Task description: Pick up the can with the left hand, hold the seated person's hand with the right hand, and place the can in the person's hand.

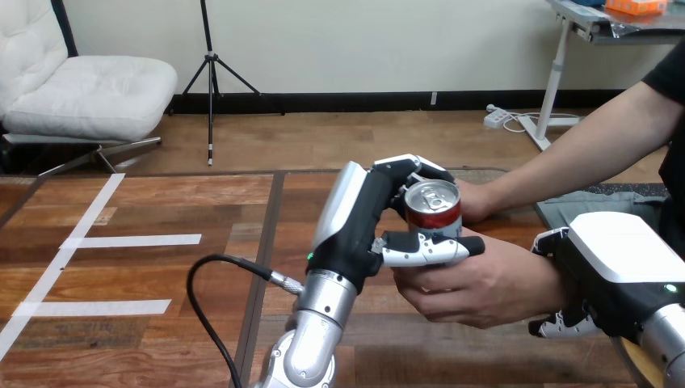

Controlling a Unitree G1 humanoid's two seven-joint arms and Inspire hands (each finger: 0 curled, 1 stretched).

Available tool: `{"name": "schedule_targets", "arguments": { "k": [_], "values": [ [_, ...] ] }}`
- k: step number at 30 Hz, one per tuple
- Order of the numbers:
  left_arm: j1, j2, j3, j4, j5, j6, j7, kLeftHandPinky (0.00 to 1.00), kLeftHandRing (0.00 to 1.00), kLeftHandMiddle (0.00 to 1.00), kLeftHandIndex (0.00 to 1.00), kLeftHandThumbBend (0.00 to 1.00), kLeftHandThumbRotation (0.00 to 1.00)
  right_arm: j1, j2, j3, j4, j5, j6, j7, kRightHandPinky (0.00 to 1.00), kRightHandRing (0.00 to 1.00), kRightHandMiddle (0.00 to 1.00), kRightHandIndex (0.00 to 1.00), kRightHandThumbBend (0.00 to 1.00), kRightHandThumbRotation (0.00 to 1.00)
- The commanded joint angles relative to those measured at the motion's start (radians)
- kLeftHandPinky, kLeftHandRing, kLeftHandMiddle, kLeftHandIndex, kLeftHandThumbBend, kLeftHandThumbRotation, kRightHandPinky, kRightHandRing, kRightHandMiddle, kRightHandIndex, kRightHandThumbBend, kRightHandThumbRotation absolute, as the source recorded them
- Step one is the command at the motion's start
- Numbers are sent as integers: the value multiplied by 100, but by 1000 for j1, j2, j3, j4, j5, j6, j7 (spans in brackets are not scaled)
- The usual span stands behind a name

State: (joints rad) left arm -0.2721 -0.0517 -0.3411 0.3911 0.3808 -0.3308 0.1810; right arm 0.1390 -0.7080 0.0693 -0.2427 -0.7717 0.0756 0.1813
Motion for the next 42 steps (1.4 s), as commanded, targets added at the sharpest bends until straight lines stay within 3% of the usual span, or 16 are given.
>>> {"name": "schedule_targets", "arguments": {
  "k": [1,17,42],
  "values": [
    [-71,-38,3,58,-11,-59,22,48,43,45,56,74,0,-10,22,-11,-13,10,-7,-12,33,43,51,54,72,0],
    [-64,-45,-13,107,-2,-81,31,46,42,44,56,73,0,-3,24,-26,-45,17,-9,-14,32,43,51,53,71,0],
    [-37,-40,-37,118,3,-85,16,49,43,45,56,72,0,0,20,-30,-81,20,31,38,34,44,52,54,72,0]
  ]
}}
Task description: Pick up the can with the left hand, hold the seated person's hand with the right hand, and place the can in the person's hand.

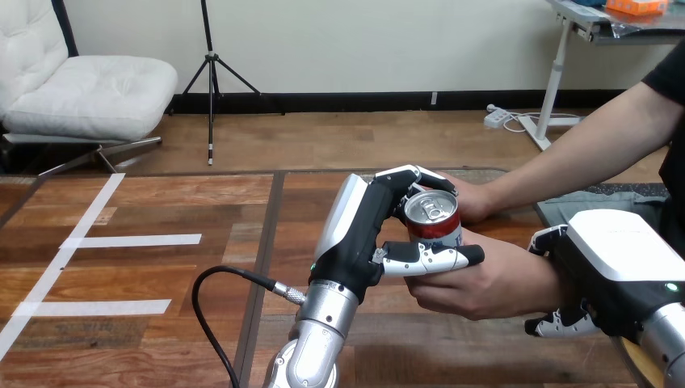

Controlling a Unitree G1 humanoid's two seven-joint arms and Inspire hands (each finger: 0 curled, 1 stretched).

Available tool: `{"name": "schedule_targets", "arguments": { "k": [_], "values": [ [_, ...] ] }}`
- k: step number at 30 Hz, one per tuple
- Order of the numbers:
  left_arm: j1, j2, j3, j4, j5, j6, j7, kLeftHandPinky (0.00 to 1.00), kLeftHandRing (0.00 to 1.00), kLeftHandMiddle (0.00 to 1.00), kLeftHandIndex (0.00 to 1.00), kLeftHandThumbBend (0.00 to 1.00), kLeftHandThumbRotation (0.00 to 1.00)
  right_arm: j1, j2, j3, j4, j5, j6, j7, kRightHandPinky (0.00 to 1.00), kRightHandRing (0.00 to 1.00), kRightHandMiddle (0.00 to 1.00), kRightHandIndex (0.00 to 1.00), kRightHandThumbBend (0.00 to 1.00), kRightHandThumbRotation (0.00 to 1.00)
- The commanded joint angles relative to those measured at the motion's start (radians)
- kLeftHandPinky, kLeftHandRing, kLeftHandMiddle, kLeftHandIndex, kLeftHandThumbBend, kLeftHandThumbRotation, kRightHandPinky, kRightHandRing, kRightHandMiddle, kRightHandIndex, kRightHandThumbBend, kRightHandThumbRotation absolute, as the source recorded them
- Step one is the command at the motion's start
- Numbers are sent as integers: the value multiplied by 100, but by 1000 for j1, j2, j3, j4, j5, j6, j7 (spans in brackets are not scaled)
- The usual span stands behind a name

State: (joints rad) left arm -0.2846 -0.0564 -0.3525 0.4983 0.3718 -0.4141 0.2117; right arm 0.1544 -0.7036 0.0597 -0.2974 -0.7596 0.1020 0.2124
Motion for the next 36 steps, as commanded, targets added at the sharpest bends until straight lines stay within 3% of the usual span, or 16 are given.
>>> {"name": "schedule_targets", "arguments": {
  "k": [1,36],
  "values": [
    [-24,-36,-26,11,13,-1,-14,49,43,45,56,72,0,-15,15,-21,-25,9,3,6,34,44,52,54,72,0],
    [-18,-33,-32,15,9,-11,-7,49,44,46,57,71,0,-10,14,-29,6,27,-37,-28,33,43,51,53,77,0]
  ]
}}
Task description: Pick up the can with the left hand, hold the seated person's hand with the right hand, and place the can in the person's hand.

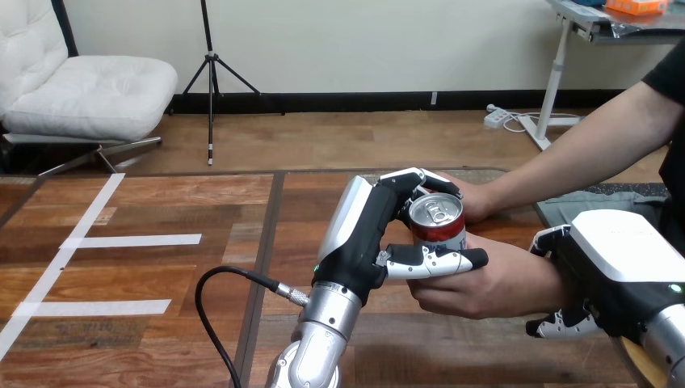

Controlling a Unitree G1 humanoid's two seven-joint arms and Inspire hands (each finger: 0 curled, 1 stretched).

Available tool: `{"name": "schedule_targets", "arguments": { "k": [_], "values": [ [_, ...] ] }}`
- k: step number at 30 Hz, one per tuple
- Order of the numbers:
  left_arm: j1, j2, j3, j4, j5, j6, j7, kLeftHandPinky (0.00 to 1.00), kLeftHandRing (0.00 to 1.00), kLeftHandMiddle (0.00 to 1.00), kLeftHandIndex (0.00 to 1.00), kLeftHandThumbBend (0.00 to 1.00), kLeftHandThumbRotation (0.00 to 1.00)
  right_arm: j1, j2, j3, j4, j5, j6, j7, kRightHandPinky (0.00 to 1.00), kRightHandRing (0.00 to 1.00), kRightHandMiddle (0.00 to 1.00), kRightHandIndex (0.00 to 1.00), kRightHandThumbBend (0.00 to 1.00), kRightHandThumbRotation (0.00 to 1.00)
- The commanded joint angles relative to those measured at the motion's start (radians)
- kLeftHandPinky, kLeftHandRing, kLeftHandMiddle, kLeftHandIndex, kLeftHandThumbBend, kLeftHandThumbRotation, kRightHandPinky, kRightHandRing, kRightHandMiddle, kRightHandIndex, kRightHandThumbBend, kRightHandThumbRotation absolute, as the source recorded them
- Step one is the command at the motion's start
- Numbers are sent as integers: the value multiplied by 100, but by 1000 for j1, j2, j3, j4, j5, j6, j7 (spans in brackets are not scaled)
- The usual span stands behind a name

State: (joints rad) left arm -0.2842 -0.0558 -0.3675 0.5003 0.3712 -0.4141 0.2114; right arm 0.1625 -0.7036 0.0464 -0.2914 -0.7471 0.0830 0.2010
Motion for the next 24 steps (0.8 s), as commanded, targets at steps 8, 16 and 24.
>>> {"name": "schedule_targets", "arguments": {
  "k": [8,16,24],
  "values": [
    [-20,-28,-20,-11,1,33,-45,55,61,64,67,78,2,-17,10,-17,-1,13,-13,0,33,43,51,53,75,0],
    [-29,-8,-37,-42,47,87,-59,67,81,85,84,90,20,-17,13,-19,-5,10,-3,9,32,43,51,53,71,0],
    [-26,-7,-39,-76,59,154,-96,87,97,98,97,97,41,-15,10,-21,4,15,-19,-3,32,42,51,53,71,0]
  ]
}}
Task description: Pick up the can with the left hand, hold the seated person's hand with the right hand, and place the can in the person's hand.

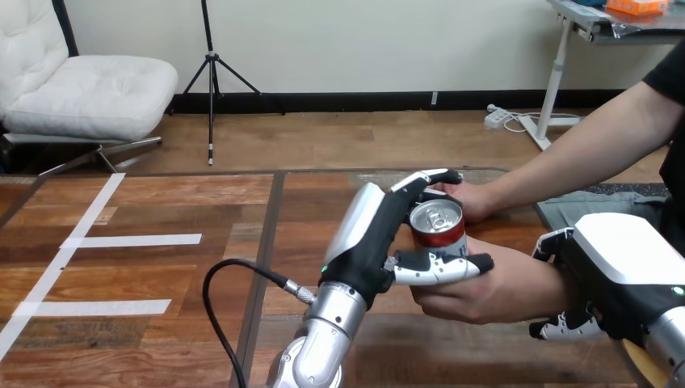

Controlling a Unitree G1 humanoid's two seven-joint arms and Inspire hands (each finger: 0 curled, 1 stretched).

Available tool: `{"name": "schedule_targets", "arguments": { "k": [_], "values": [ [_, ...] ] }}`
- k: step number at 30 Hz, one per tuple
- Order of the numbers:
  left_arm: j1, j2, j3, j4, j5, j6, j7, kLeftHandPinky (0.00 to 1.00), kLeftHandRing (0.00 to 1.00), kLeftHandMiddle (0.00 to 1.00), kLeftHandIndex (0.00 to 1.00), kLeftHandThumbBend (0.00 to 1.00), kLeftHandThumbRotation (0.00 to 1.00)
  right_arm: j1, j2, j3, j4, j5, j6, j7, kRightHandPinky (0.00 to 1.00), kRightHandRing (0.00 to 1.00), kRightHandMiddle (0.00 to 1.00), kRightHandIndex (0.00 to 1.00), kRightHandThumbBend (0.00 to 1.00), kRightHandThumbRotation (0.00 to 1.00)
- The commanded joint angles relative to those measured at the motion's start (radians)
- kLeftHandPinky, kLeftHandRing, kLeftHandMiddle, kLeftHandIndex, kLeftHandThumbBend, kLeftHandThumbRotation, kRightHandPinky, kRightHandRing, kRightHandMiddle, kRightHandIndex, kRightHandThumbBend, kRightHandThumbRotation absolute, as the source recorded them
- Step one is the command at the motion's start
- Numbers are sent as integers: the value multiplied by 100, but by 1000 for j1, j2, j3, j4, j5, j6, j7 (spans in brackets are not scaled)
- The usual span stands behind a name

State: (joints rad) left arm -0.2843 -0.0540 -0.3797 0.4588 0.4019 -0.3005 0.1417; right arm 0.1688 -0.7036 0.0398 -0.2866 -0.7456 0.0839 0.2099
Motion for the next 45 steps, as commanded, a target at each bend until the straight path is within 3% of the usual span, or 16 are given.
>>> {"name": "schedule_targets", "arguments": {
  "k": [1,13,23,29,45],
  "values": [
    [-25,-9,-27,-38,29,46,-28,88,97,98,98,98,43,-21,10,-14,-2,13,-18,-10,32,42,51,53,71,0],
    [-17,-14,-25,-67,24,81,-41,95,100,100,100,100,58,-20,11,-17,13,15,-36,-28,33,42,50,52,69,0],
    [-17,-13,-29,-68,37,85,-27,100,100,100,100,100,61,-18,15,-21,12,20,-32,-21,33,43,51,53,68,0],
    [-18,-12,-30,-61,45,80,-21,100,100,100,100,100,63,-15,13,-25,24,28,-60,-42,31,41,49,53,70,0],
    [-17,-8,-31,-56,56,73,-22,100,100,100,100,100,68,-16,13,-26,29,25,-48,-27,31,41,49,53,71,0]
  ]
}}
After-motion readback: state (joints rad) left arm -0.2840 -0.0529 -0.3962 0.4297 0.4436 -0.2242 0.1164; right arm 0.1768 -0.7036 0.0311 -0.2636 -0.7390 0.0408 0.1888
